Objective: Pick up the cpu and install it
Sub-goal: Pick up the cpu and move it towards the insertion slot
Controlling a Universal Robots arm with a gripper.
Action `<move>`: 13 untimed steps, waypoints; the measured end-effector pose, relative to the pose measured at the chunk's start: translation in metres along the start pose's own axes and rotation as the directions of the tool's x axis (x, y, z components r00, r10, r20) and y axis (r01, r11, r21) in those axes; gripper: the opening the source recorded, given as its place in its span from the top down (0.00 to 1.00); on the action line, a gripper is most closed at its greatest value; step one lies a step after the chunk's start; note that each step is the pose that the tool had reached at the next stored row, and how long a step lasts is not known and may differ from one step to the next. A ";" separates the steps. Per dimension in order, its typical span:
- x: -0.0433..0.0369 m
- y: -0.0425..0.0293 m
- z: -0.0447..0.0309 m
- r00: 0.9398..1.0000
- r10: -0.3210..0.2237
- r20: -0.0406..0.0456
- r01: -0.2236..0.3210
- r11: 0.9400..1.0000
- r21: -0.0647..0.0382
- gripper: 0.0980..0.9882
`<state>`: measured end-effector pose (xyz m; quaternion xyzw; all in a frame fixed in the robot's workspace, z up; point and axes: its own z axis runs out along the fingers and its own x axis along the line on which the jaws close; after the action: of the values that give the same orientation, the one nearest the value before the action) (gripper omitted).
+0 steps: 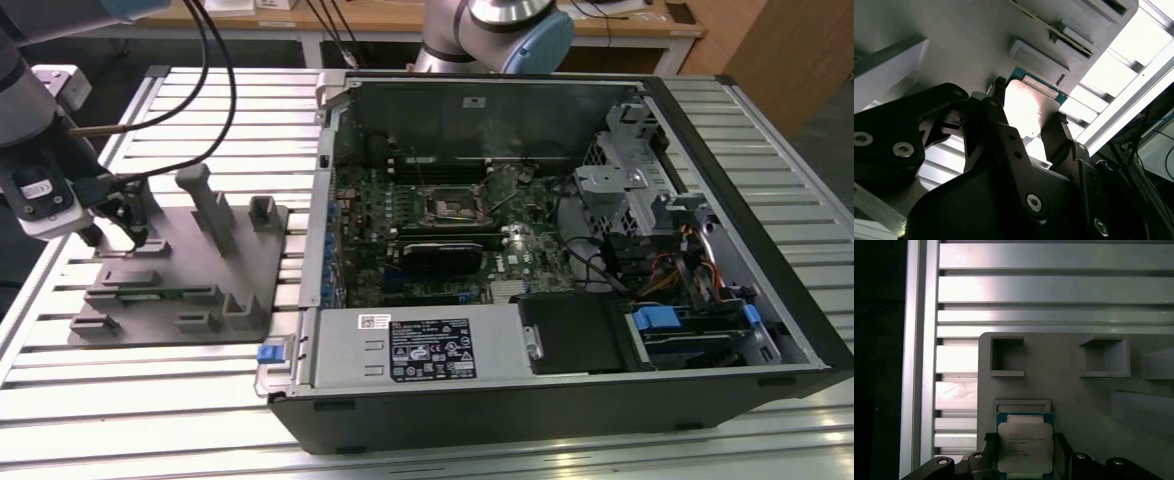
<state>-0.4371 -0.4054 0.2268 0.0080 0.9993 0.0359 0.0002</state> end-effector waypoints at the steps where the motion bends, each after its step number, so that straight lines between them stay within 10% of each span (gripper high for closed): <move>1: 0.0000 0.0000 -0.0006 1.000 0.000 0.000 0.000 1.000 0.000 0.51; 13: 0.0000 0.0005 -0.0073 1.000 0.000 0.000 0.000 1.000 0.000 0.51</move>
<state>-0.4371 -0.4054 0.2340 0.0080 0.9993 0.0359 0.0002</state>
